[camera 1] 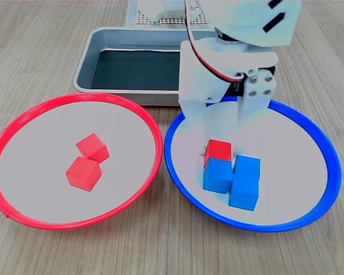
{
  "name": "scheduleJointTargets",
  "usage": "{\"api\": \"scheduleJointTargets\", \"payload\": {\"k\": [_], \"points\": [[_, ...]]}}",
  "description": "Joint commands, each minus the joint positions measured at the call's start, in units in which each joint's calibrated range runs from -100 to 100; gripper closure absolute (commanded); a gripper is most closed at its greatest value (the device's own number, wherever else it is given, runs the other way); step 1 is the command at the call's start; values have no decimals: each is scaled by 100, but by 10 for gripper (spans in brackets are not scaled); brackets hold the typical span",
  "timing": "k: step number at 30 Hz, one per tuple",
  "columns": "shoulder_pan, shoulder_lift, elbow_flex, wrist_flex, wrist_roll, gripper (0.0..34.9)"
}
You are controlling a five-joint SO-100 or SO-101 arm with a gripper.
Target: Resolve any anomalies and move all blocks to matching dishes
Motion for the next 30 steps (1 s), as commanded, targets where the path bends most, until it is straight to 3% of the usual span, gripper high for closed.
{"api": "scheduleJointTargets", "payload": {"k": [1, 4, 6, 11, 19, 30], "points": [[50, 83, -415, -104, -5, 226], [59, 142, -451, -137, 15, 262], [59, 142, -451, -154, 0, 346], [-7, -216, -351, 119, -264, 347], [-157, -1077, -843, 862, -1656, 348], [1170, -1256, -961, 135, -1822, 348]]}}
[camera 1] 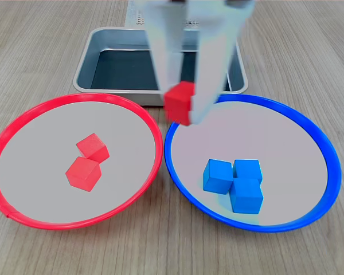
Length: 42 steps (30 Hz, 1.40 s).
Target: Resolve any anomalies and move all blocks to matching dishes
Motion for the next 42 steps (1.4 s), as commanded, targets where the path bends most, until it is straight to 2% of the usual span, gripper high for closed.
{"api": "scheduleJointTargets", "payload": {"k": [1, 6, 12, 14, 15, 16, 21, 25, 27, 28, 30, 33, 37, 38, 40, 42], "points": [[500, -165, -35, -388, 161, 348], [1197, -3, 138, -685, 547, 348], [1677, 381, 320, -1205, 904, 347], [1743, 466, 438, -1403, 1001, 320], [1771, 492, 493, -1477, 1040, 288], [1790, 500, 593, -1585, 1060, 224], [1780, 415, 720, -1601, 1060, 171], [1714, 236, 748, -1552, 952, 194], [1658, 23, 948, -1659, 742, 258], [1601, -199, 1185, -1808, 498, 346], [1498, -907, 2222, -2402, -298, 348], [1385, -2127, 4243, -3789, -1441, 349], [1037, -4472, 7402, -5291, -2295, 349], [990, -4736, 7702, -5406, -2339, 349], [651, -6297, 9368, -5836, -2584, 349], [378, -7790, 10643, -5885, -2764, 349]]}}
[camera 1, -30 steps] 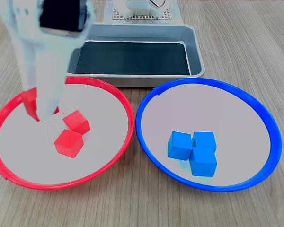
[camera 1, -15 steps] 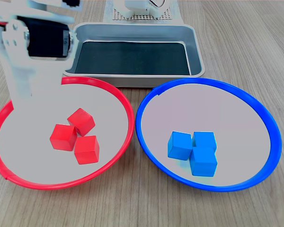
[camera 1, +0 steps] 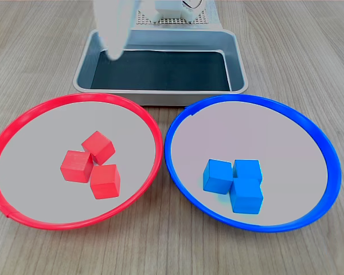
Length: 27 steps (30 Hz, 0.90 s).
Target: Resolve any anomalies and move all blocks to matching dishes
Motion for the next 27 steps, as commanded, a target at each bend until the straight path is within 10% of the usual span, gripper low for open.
{"api": "scheduleJointTargets", "payload": {"k": [1, 27], "points": [[-490, -3604, 2986, -215, -420, 349], [-603, -7758, 5554, 3045, -405, 349]]}}
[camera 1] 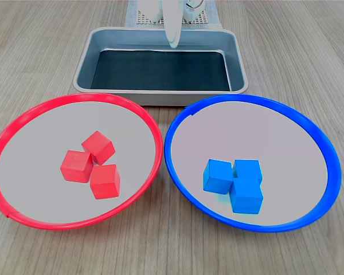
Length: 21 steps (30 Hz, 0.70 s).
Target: Resolve any anomalies and move all blocks to matching dishes
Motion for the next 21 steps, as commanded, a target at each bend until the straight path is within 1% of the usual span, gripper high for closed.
{"api": "scheduleJointTargets", "payload": {"k": [1, 21], "points": [[43, -34, 0, 125, 78, 349], [-4, -34, 0, 125, 117, 346]]}}
